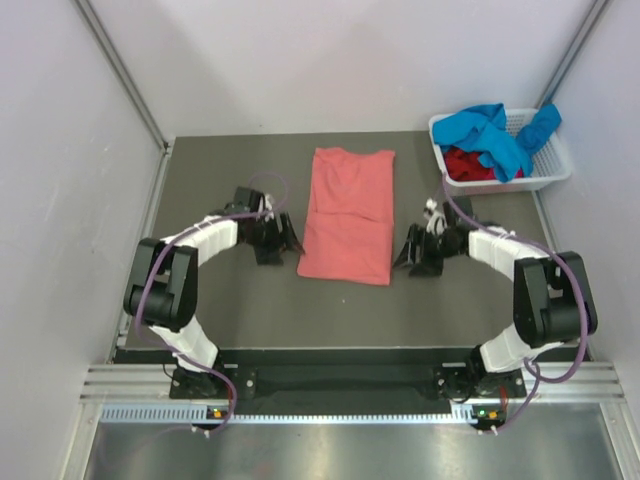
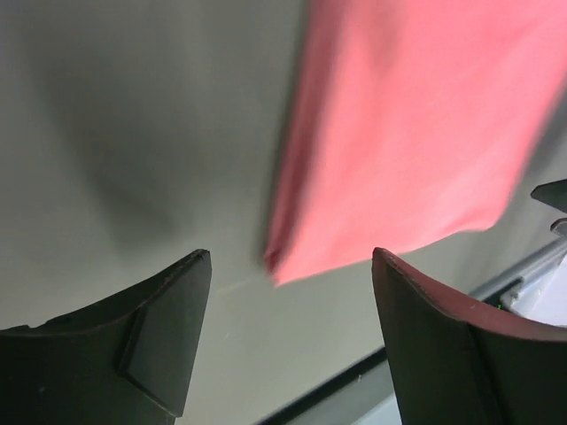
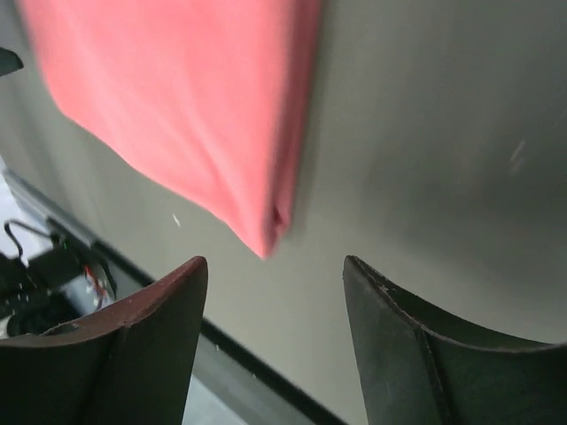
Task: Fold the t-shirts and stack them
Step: Fold the tshirt
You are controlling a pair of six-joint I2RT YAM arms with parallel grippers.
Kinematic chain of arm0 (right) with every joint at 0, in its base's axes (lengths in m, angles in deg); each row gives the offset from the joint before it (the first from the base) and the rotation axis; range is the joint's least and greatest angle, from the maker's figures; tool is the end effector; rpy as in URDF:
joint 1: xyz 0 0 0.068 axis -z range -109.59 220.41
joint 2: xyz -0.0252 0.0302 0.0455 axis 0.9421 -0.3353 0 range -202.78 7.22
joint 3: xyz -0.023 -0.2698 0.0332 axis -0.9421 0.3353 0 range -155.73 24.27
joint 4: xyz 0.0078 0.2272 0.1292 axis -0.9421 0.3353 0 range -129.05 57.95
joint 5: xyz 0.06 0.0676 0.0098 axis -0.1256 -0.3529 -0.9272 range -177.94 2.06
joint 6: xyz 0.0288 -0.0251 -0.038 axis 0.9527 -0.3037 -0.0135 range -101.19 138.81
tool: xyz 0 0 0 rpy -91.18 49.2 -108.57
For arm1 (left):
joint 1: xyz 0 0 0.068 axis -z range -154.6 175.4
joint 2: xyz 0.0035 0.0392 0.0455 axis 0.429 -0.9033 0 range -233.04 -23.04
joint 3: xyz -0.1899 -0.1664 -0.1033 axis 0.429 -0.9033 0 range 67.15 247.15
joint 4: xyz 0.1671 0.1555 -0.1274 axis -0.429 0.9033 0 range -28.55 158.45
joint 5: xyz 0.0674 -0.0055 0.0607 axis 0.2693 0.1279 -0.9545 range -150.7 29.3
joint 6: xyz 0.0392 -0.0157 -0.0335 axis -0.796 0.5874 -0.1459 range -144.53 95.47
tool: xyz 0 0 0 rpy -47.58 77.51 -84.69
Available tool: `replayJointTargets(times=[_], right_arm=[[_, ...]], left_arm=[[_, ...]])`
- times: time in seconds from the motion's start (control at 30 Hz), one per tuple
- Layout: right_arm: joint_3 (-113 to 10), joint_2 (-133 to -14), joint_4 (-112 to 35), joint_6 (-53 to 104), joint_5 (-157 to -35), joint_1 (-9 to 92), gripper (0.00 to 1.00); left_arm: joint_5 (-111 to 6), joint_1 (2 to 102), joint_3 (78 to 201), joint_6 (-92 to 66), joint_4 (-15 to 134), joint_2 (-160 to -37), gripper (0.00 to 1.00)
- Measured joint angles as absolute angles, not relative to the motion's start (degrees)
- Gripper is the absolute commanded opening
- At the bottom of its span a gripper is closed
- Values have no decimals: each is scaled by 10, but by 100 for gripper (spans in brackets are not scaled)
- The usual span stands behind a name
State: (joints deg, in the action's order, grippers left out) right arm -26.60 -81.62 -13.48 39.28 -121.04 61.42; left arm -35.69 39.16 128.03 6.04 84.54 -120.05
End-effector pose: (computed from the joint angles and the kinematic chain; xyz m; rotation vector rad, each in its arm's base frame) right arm 0.2844 0.0647 0.1810 0.0822 2.6986 0.9351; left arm 0.3264 -0.0954 0.1883 -0.2304 2.6824 -0.8312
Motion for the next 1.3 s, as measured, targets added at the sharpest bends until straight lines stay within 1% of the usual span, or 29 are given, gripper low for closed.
replayJointTargets(times=[0.1, 0.17, 0.47, 0.67, 0.73, 0.77, 0.87, 0.9, 0.93, 1.1, 1.2, 1.3], right_arm=[[-178, -812, -178, 430, -1222, 604, 58], [-143, -801, -208, 464, -1245, 604, 57], [-57, -763, -357, 593, -1245, 599, 55], [-46, -785, -422, 646, -1245, 592, 50], [-46, -791, -434, 656, -1244, 589, 50], [-46, -791, -438, 660, -1242, 588, 50], [-46, -792, -443, 667, -1236, 582, 50], [-46, -792, -445, 669, -1235, 580, 50], [-46, -792, -447, 670, -1233, 577, 50], [-45, -795, -459, 678, -1224, 563, 50], [-39, -794, -470, 684, -1221, 562, 48], [-41, -805, -480, 685, -1222, 561, 38]], left_arm=[[-328, 393, 1204, 101, 839, -1201, 72], [-326, 397, 1195, 125, 833, -1195, 70], [-365, 426, 1179, 250, 807, -1193, 65], [-373, 434, 1171, 301, 795, -1194, 55], [-372, 434, 1172, 311, 795, -1200, 53], [-371, 434, 1173, 314, 795, -1202, 51], [-372, 435, 1174, 320, 791, -1206, 46], [-371, 435, 1174, 322, 790, -1207, 40], [-372, 435, 1174, 323, 789, -1208, 38], [-360, 435, 1176, 324, 780, -1221, 33], [-358, 435, 1178, 323, 778, -1226, 28], [-358, 435, 1178, 321, 776, -1228, 23]])
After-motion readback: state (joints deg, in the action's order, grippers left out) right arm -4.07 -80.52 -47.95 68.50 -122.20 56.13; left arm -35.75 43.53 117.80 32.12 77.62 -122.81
